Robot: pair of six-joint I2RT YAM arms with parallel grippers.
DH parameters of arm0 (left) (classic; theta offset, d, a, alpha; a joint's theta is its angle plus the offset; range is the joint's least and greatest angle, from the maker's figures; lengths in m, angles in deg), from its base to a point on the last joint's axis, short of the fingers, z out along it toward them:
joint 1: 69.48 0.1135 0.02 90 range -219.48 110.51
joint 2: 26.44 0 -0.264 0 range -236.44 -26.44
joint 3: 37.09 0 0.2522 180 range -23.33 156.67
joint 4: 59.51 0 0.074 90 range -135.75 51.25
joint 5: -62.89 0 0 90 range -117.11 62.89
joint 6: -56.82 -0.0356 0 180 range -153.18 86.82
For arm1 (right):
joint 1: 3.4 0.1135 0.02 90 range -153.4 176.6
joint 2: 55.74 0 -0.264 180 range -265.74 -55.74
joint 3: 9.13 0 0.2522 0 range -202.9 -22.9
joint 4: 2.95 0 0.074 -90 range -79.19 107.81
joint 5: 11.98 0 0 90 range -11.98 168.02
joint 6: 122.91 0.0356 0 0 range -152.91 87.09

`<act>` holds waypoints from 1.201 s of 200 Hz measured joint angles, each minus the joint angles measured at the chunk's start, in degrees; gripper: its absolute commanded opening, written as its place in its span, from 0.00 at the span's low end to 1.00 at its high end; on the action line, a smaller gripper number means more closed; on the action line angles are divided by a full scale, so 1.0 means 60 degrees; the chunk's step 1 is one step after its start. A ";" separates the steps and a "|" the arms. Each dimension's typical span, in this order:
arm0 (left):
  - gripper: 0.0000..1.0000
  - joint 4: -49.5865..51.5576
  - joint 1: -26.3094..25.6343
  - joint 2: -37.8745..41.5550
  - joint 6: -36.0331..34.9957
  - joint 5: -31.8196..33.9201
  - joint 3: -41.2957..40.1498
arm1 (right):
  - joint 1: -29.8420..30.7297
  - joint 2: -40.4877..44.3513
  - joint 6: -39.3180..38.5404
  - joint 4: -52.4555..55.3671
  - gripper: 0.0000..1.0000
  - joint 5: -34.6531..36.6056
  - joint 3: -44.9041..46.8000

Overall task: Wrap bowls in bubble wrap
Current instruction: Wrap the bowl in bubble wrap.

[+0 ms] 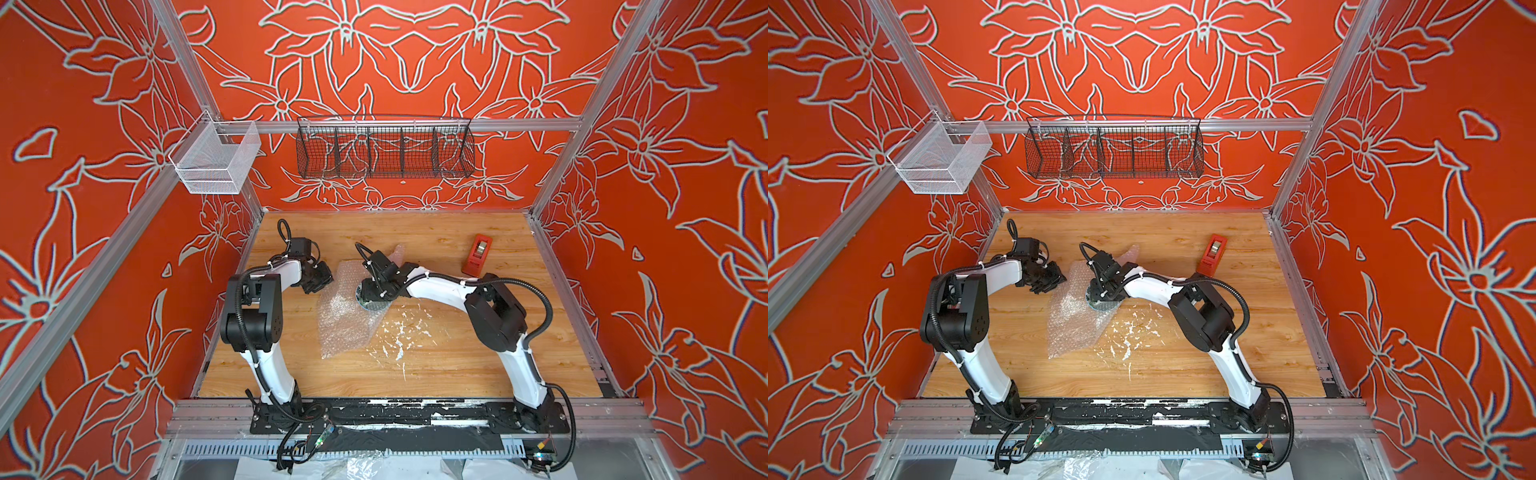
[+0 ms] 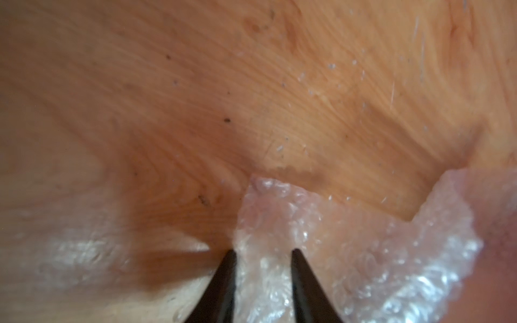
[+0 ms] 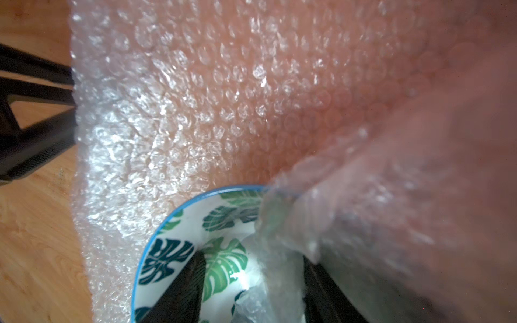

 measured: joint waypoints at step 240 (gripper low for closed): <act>0.00 -0.1158 -0.1417 0.5289 0.1923 -0.2237 -0.3643 | -0.0004 0.1111 0.0688 -0.0295 0.65 -0.0415 0.1147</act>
